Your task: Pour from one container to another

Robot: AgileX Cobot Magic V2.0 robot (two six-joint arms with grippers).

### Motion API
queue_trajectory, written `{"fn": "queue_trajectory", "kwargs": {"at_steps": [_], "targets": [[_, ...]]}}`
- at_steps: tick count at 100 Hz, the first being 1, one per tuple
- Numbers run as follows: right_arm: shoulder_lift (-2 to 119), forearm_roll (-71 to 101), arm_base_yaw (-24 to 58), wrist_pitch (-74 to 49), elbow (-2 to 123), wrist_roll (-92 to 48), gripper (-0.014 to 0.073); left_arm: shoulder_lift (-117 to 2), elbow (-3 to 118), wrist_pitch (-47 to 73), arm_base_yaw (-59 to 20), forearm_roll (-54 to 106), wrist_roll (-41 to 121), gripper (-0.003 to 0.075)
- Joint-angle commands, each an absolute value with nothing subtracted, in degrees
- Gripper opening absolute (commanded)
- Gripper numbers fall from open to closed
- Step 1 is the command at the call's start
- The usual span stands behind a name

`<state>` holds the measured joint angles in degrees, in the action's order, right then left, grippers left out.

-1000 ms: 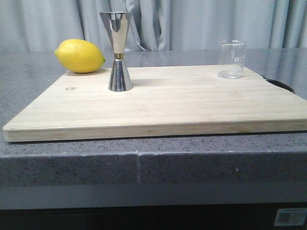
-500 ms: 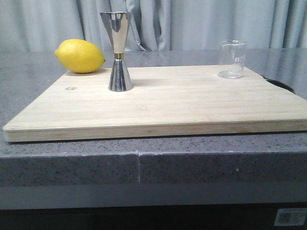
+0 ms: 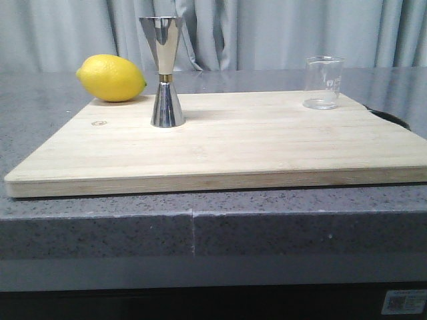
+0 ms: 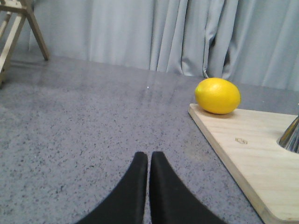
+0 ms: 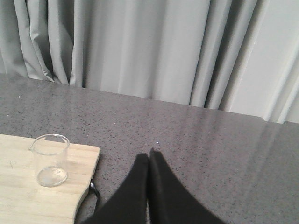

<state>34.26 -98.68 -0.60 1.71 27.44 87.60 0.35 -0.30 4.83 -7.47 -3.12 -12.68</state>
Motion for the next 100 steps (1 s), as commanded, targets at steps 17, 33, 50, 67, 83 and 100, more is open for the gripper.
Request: {"fn": "queue_trajectory", "kwargs": {"at_steps": [17, 33, 50, 67, 83, 100], "targets": [[34.2, -99.1, -0.5, 0.6, 29.0, 87.5, -0.0067, 1.6, -1.8, 0.6, -7.3, -2.0, -12.6, -0.0019], [34.2, -99.1, -0.5, 0.6, 29.0, 87.5, -0.0067, 1.6, -1.8, -3.2, -7.3, -5.3, -12.6, -0.0019], [34.2, -99.1, -0.5, 0.6, 29.0, 87.5, -0.0067, 1.6, -1.8, -2.8, -7.3, -5.3, -12.6, -0.0019], [34.2, -99.1, -0.5, 0.6, 29.0, 87.5, -0.0067, 1.6, -1.8, -2.8, -7.3, -5.3, -12.6, -0.0019], [34.2, -99.1, -0.5, 0.6, 29.0, 87.5, -0.0067, 1.6, -1.8, -2.8, -7.3, -5.3, -12.6, -0.0019], [34.2, -99.1, -0.5, 0.6, 29.0, 87.5, -0.0067, 1.6, -1.8, -2.8, -7.3, -5.3, -12.6, -0.0019]]}}
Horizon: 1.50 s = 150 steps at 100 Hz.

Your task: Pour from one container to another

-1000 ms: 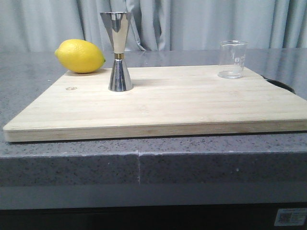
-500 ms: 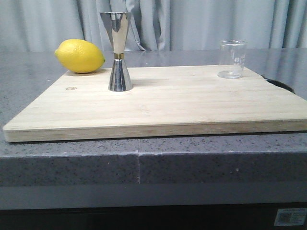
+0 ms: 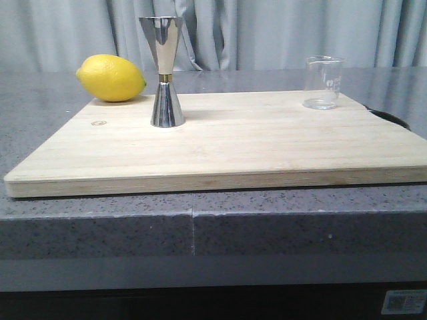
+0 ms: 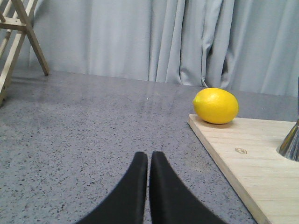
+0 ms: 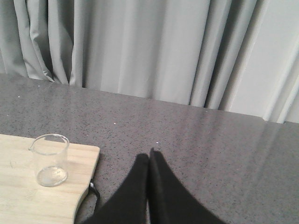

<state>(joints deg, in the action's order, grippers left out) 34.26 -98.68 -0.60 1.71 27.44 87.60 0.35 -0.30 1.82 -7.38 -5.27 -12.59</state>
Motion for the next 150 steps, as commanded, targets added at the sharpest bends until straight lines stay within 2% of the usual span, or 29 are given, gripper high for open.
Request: {"fn": "queue_trajectory", "kwargs": {"at_steps": [1, 55, 63, 70, 82, 89, 114, 129, 150], "targets": [[34.2, -99.1, -0.5, 0.6, 29.0, 87.5, -0.0067, 1.6, -1.8, -2.8, -7.3, -5.3, -12.6, -0.0019], [34.2, -99.1, -0.5, -1.0, 29.0, 87.5, -0.0067, 1.6, -1.8, -2.8, -7.3, -5.3, -12.6, -0.0019], [34.3, -93.3, -0.5, -1.1, 29.0, 86.7, -0.0067, 1.6, -1.8, -2.8, -7.3, -5.3, -12.6, -0.0019], [34.3, -80.9, -0.5, -2.0, 29.0, 76.8, -0.0067, 1.6, -1.8, -2.8, -7.3, -5.3, -12.6, -0.0019], [34.2, -58.6, -0.5, -4.3, 29.0, 51.5, -0.0067, 1.6, -1.8, -2.8, -7.3, -5.3, -12.6, -0.0019], [33.4, -51.0, -0.5, -6.1, 29.0, 43.3, -0.0067, 1.6, -1.8, -2.8, -7.3, -5.3, -12.6, -0.0019], [24.4, -36.2, -0.8, -6.0, 23.4, 28.1, -0.0067, 1.6, -1.8, -2.8, -7.3, -5.3, -12.6, -0.0019], [17.7, -15.5, -2.6, -3.1, 16.5, 8.0, -0.0067, 1.6, -1.8, -2.8, -7.3, -5.3, -12.6, -0.0019], [8.2, -11.7, -3.6, 4.8, 7.2, 6.5, -0.0067, 1.6, -1.8, -2.8, -7.3, -5.3, -12.6, -0.0019]]}}
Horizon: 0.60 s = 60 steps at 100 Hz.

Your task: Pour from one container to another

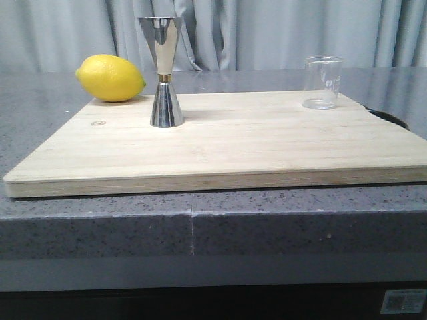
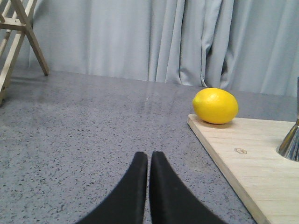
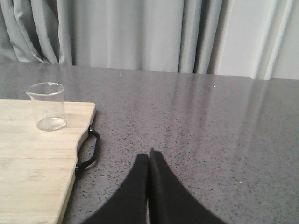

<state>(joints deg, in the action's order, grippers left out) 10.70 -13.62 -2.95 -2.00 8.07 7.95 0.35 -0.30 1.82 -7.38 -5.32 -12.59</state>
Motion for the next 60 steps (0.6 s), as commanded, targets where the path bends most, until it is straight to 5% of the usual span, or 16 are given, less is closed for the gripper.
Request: {"fn": "queue_trajectory", "kwargs": {"at_steps": [1, 60], "targets": [[7.5, -11.5, -3.6, 4.8, 7.0, 6.5, -0.0067, 1.6, -1.8, -2.8, -7.3, -5.3, -12.6, -0.0019], [-1.6, -5.5, -4.3, -0.3, -1.2, 6.5, -0.0067, 1.6, -1.8, -2.8, -7.3, -5.3, -12.6, -0.0019]]}}
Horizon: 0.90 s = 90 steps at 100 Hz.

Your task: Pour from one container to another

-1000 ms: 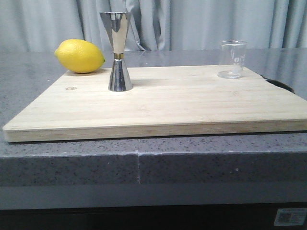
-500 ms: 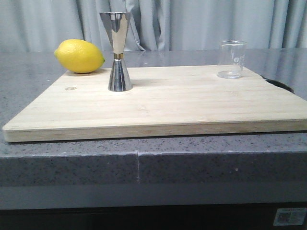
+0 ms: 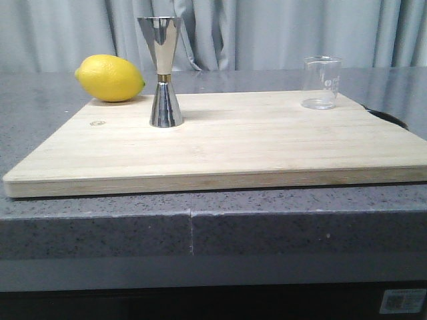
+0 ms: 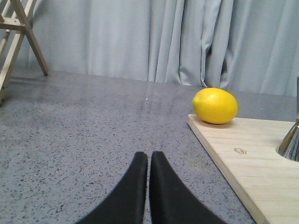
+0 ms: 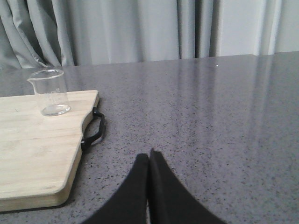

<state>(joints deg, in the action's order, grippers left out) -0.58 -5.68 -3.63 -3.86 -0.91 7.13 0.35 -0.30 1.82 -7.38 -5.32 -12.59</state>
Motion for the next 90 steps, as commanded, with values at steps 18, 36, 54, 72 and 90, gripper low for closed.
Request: {"fn": "queue_trajectory", "kwargs": {"at_steps": [18, 36, 54, 72, 90], "targets": [[-1.6, -5.5, -4.7, 0.6, -1.2, 6.5, -0.0067, 1.6, -1.8, -2.8, -7.3, -5.3, -12.6, -0.0019], [-1.6, -5.4, -4.7, 3.2, -1.2, 6.5, -0.0067, 1.6, -1.8, -2.8, -7.3, -5.3, -12.6, -0.0019], [-1.6, -5.4, -4.7, 2.8, -1.2, 6.5, -0.0067, 1.6, -1.8, -2.8, -7.3, -5.3, -12.6, -0.0019], [-1.6, -5.4, -4.7, 2.8, -1.2, 6.5, -0.0067, 1.6, -1.8, -2.8, -7.3, -5.3, -12.6, -0.0019], [-1.6, -5.4, -4.7, 2.8, -1.2, 6.5, -0.0067, 1.6, -1.8, -2.8, -7.3, -5.3, -12.6, -0.0019]]}}
